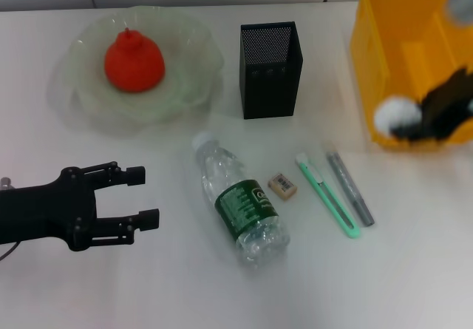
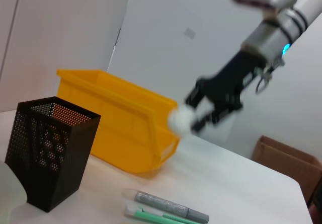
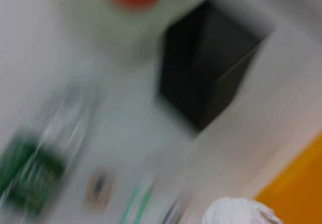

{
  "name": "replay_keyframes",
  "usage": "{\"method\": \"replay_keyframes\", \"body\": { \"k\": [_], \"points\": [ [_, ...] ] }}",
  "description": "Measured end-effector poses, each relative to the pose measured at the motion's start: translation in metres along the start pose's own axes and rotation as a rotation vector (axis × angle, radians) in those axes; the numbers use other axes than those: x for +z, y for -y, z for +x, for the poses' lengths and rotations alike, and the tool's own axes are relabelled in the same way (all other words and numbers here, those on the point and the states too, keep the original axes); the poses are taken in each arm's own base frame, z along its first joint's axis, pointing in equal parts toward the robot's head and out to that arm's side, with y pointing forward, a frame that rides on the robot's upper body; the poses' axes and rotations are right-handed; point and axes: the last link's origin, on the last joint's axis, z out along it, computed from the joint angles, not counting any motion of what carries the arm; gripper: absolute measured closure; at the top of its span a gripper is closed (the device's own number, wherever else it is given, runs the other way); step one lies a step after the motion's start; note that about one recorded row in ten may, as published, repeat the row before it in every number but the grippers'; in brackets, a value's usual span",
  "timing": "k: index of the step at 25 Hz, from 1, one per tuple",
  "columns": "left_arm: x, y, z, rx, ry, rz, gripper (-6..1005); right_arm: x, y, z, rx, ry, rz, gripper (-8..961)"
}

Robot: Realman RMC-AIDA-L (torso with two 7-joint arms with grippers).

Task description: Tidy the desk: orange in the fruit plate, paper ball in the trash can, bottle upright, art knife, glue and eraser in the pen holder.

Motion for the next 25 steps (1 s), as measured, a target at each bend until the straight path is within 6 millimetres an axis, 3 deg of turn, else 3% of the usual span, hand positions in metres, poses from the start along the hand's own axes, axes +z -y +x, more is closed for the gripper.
{"method": "replay_keyframes", "body": {
  "k": [2,5,11,17,19,23,25],
  "points": [
    [0.0,0.0,-0.001,-0.003,0.001,0.004,236,-0.022,0.016,0.005,0.069,0.14,0.035,536],
    [-0.001,0.003,-0.002,-0.014,0.005,0.026,240,-0.035,0.042,0.017,0.159,0.303,0.083,537],
    [0.001,0.009,0.002,-0.073,0.011,0.049,247,-0.009,0.071,0.04,0.271,0.391,0.14,506],
    [0.003,0.013,0.013,-0.098,0.029,0.047,254,0.012,0.075,0.051,0.284,0.506,0.11,415],
    [0.007,0.023,0.039,-0.128,0.104,0.052,256,0.012,0.076,0.056,0.288,0.581,0.092,376],
    [0.011,0.026,0.048,-0.147,0.135,0.055,260,0.009,0.074,0.074,0.28,0.721,0.072,298],
    [0.033,0.035,0.078,-0.277,0.259,0.091,263,0.008,0.067,0.084,0.25,0.791,0.059,259]
  ]
}}
